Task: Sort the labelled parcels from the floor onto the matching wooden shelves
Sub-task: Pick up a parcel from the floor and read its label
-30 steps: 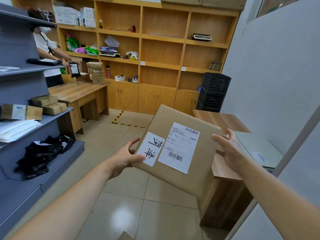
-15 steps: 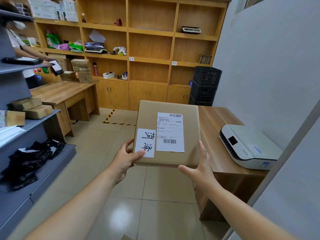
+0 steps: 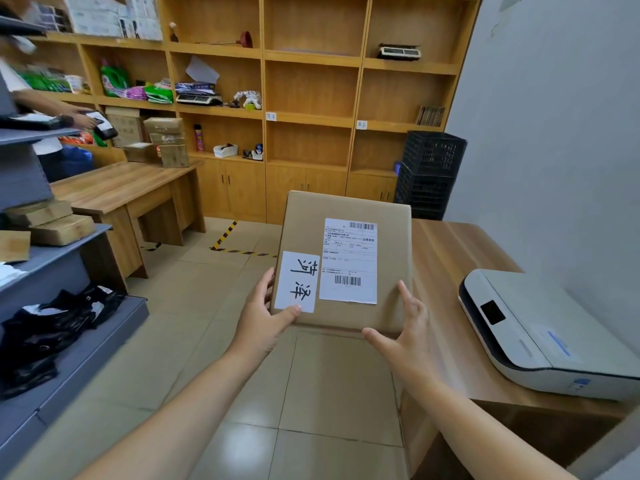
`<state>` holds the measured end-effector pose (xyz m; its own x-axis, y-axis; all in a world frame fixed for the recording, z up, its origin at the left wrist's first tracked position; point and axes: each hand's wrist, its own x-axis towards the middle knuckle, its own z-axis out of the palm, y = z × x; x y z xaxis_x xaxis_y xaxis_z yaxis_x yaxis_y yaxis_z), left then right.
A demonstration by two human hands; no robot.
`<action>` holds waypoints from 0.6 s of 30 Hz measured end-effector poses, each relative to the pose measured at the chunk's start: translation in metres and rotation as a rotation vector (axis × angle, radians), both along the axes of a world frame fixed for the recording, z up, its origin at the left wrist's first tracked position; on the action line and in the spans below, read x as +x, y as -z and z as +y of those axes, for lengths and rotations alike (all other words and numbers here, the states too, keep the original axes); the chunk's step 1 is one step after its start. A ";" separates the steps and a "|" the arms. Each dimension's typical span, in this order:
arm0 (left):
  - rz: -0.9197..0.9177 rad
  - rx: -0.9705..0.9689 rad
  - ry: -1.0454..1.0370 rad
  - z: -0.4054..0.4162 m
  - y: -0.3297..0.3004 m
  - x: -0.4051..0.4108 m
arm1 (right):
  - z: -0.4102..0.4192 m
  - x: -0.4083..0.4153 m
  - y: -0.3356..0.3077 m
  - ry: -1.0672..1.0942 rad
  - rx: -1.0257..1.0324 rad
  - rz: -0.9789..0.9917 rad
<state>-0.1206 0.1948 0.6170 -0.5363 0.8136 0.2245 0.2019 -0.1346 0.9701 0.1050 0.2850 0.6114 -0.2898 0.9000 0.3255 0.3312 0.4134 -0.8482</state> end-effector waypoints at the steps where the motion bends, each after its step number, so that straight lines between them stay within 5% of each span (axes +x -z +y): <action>1: 0.029 -0.004 -0.014 0.017 0.001 -0.001 | 0.019 -0.003 0.000 -0.011 -0.002 0.007; 18: 0.174 -0.051 -0.231 0.236 0.003 -0.024 | 0.265 -0.046 0.009 -0.132 -0.002 -0.022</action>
